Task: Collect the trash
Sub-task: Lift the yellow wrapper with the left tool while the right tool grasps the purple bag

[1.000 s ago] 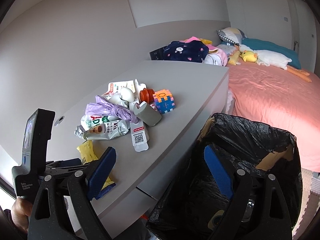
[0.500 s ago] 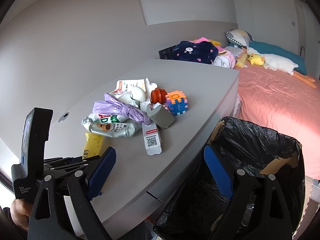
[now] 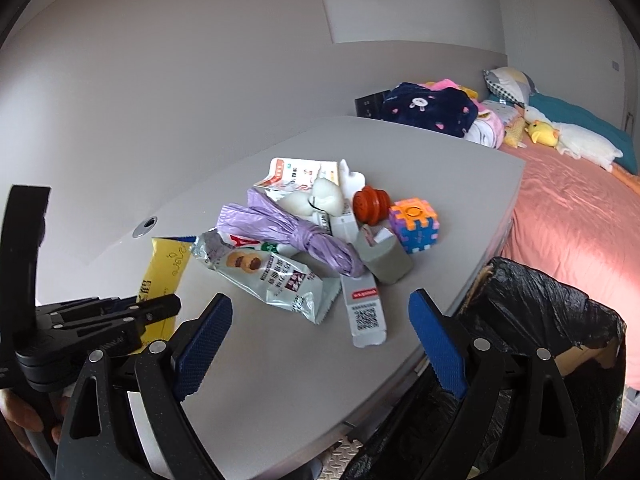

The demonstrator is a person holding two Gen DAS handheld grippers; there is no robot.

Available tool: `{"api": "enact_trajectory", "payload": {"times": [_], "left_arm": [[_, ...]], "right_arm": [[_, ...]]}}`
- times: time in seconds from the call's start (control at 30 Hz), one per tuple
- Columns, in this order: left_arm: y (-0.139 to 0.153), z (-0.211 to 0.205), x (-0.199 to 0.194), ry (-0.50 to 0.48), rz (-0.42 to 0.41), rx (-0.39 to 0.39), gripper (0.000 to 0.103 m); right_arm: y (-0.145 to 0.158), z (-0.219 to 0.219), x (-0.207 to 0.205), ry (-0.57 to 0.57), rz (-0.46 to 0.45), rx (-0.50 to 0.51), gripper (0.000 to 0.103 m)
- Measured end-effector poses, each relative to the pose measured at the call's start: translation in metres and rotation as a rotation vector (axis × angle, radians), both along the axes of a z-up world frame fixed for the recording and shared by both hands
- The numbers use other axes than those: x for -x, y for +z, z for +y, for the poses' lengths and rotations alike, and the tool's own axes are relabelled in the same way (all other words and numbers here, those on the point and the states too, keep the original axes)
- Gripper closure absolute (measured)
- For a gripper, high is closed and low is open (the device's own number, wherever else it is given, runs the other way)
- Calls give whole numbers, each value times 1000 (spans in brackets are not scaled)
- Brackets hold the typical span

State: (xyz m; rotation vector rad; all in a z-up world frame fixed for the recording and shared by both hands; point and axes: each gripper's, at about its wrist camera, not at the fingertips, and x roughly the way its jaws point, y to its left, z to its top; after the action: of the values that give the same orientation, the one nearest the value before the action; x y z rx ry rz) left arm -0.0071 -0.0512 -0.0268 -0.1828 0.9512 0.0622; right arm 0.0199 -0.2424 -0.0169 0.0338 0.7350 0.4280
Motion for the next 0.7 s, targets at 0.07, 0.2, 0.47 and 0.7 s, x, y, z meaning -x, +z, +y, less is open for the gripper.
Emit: {"api": "enact_trajectory", "payload": {"times": [0.07,0.2,0.47,0.7], "left_arm": [[6,7,-2,9,-15,2,84],[13,23,-8,36,-39,17,84],[21,53,-27,77,-72,51,84],[16,61,-44,70,-76,56,84]], "right_arm": [[0,6,-5,8,1,5,13],[0,19,-16,23,4,19,13],[-4,44,-37,48,10,73,13],[-8,57,-58,55,23,89,13]]}}
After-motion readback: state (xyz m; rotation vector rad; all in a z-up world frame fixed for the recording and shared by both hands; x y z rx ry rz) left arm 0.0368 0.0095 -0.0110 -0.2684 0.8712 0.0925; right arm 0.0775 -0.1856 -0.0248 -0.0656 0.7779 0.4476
